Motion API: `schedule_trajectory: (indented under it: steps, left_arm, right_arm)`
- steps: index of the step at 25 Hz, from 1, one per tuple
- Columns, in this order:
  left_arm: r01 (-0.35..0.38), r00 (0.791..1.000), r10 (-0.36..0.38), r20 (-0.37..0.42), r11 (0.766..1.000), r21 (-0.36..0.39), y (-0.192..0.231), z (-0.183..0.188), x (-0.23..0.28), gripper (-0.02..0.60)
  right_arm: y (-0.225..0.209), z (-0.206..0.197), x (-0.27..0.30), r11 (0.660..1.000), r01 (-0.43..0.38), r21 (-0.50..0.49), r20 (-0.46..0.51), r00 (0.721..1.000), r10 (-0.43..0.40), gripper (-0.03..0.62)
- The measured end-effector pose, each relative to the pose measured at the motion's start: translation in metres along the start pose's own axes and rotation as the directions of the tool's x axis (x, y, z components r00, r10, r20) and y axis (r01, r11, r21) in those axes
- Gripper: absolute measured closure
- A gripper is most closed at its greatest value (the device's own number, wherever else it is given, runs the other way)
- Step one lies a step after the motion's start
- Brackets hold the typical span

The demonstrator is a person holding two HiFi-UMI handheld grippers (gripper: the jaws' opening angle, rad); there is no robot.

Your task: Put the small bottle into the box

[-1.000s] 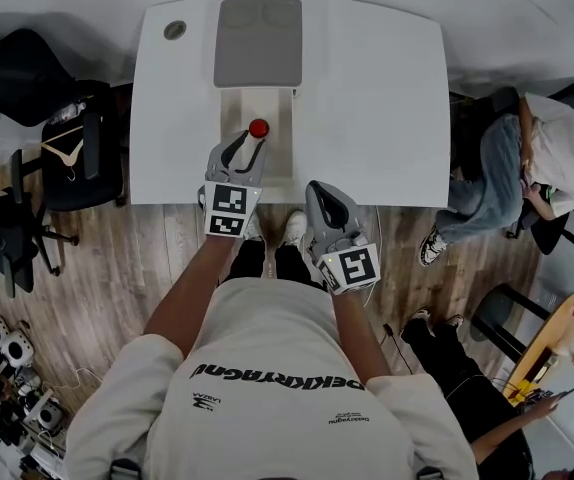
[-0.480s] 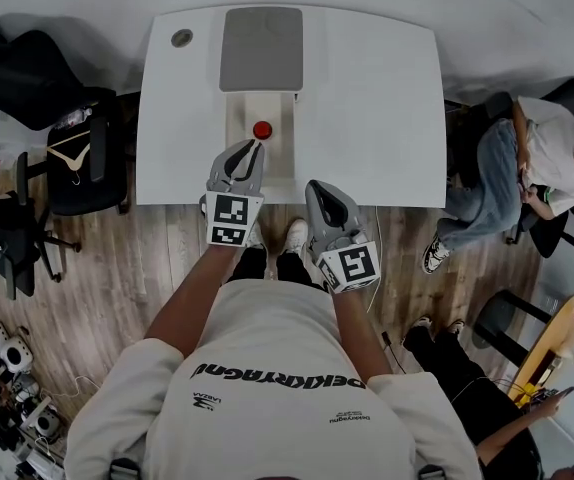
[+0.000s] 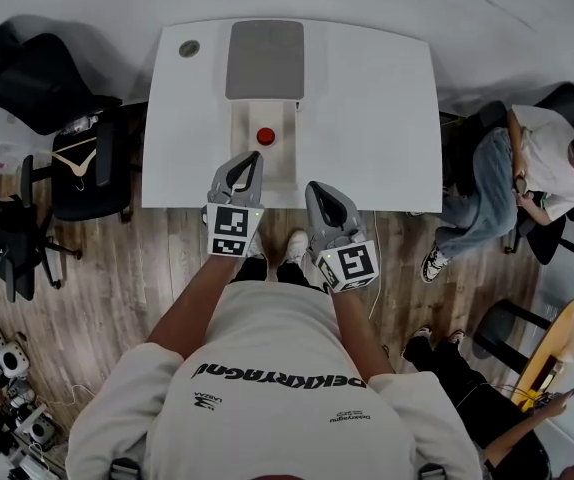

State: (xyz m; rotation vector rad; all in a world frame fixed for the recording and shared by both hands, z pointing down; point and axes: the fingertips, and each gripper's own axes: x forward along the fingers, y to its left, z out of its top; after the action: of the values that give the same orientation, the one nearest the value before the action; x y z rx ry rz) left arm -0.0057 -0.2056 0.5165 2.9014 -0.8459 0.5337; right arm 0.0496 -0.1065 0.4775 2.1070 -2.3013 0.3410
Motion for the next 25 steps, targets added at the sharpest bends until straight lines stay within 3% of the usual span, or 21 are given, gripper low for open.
schedule_trajectory:
  steps: [25]
  left_arm:
    - [0.044, 0.996, -0.048, 0.074, 0.998, 0.044, -0.027, 0.024, -0.049, 0.583]
  right_arm:
    - [0.015, 0.029, -0.007, 0.997, -0.023, -0.074, 0.042, 0.999, 0.026, 0.595]
